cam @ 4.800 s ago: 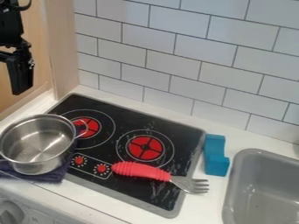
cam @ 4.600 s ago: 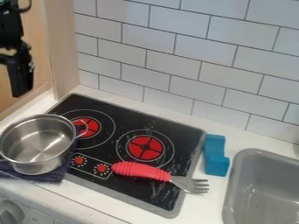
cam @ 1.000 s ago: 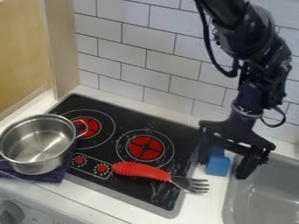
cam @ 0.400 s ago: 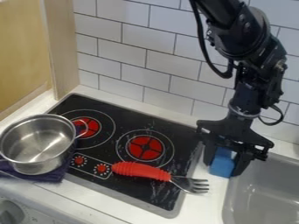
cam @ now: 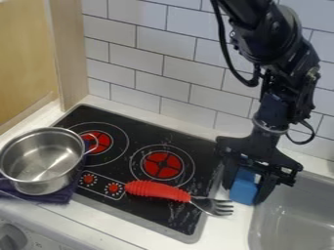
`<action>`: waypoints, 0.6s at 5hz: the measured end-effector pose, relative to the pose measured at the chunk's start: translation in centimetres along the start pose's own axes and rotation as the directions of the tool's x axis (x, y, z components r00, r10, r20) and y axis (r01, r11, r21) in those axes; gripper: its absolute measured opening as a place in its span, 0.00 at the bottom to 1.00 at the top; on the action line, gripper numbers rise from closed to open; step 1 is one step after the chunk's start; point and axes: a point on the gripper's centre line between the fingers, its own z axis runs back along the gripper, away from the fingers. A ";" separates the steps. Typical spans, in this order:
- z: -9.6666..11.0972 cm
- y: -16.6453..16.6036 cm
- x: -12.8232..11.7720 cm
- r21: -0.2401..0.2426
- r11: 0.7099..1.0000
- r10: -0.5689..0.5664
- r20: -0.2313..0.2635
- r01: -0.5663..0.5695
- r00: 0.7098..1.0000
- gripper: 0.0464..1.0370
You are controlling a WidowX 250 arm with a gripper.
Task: Move the blue object on the upper left of the burner
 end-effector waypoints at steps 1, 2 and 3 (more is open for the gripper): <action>2.6 0.6 0.5 -0.043 0.998 0.049 0.061 -0.047 0.997 0.53; 4.2 2.5 0.8 -0.069 0.989 0.135 0.084 -0.130 0.987 0.53; 5.6 5.3 1.2 -0.097 0.960 0.272 0.106 -0.262 0.956 0.53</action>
